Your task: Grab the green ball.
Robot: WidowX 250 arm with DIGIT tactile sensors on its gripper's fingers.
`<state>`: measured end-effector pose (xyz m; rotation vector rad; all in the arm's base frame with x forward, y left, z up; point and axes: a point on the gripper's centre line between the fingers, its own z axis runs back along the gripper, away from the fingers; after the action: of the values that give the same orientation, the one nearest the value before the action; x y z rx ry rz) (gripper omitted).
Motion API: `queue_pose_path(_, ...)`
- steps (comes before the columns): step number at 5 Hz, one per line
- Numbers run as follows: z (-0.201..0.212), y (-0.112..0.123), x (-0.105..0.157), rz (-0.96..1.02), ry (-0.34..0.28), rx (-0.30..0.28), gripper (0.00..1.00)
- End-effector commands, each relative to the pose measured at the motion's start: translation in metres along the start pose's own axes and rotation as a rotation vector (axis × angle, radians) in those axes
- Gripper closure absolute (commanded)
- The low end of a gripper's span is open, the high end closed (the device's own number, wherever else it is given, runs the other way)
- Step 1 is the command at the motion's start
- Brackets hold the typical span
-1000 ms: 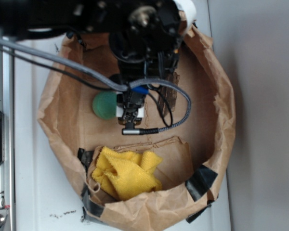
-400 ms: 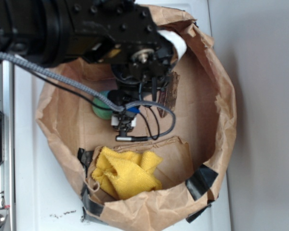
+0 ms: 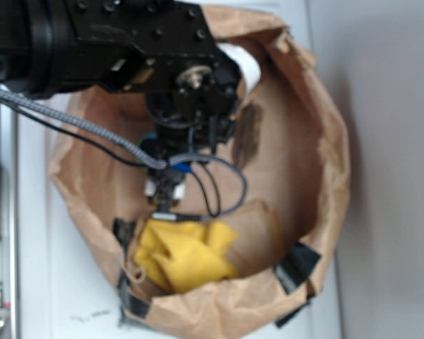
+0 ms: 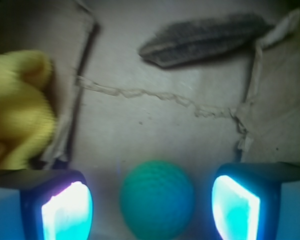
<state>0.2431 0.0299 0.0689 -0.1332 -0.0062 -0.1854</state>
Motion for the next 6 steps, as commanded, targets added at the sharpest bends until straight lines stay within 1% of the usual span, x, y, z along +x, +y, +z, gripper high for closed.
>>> queue_pose_path(1, 0.014, -0.003, -0.005, -0.004, -0.052, 0.014, 0.0)
queue_pose_path(2, 0.0, -0.003, -0.004, -0.009, -0.025, 0.041, 0.0)
queue_pose_path(5, -0.044, -0.002, -0.016, -0.016, 0.035, 0.108, 0.0)
queue_pose_path(6, -0.04, 0.001, -0.01, -0.014, 0.002, 0.115, 1.0)
